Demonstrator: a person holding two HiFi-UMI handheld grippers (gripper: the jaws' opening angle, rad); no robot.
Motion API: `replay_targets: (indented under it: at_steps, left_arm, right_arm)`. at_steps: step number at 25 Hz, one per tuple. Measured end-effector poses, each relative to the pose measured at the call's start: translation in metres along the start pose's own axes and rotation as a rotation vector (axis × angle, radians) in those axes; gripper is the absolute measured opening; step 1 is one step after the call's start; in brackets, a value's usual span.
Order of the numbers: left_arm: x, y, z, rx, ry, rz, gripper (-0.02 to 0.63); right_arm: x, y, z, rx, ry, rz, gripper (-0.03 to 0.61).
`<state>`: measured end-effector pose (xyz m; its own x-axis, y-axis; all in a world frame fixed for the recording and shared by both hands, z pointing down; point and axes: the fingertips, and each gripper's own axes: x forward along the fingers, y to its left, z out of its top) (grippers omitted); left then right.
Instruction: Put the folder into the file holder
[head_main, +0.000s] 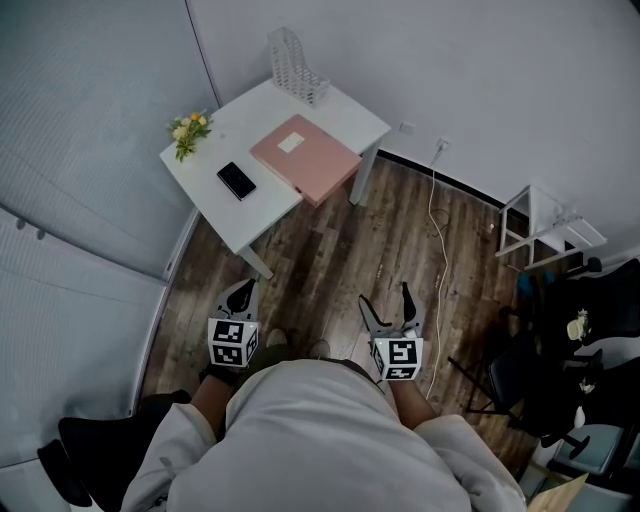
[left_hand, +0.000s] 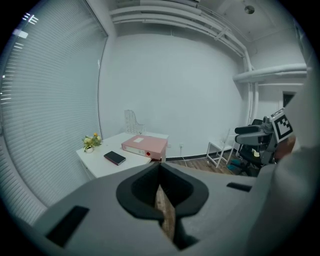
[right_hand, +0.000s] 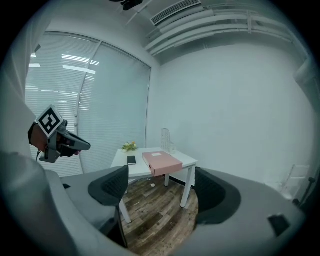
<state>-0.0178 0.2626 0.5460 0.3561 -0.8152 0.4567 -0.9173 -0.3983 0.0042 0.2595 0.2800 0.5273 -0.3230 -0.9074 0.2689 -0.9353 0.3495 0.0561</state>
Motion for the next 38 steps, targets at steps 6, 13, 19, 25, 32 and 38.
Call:
replay_targets:
  at_steps: [6, 13, 19, 25, 32, 38]
  left_arm:
    - [0.001, 0.011, -0.011, -0.021, 0.033, 0.021, 0.009]
    - [0.043, 0.045, -0.004, -0.047, 0.033, 0.013, 0.009]
    - [0.101, 0.088, 0.025, -0.061, 0.016, -0.007, 0.009]
    - [0.151, 0.138, 0.067, -0.05, 0.002, -0.036, 0.009]
    - [0.189, 0.197, 0.088, -0.053, 0.003, -0.04, 0.009]
    - [0.208, 0.216, 0.079, -0.07, 0.055, -0.028, 0.009]
  right_arm:
    - [0.016, 0.002, -0.002, 0.006, 0.025, 0.026, 0.402]
    - [0.068, 0.001, 0.004, -0.009, 0.054, 0.027, 0.402]
    - [0.135, -0.01, 0.026, -0.021, 0.062, 0.01, 0.402]
    - [0.211, -0.025, 0.058, -0.028, 0.073, -0.031, 0.402]
    - [0.284, -0.027, 0.071, -0.01, 0.111, -0.068, 0.402]
    - [0.325, -0.044, 0.053, 0.047, 0.179, -0.091, 0.402]
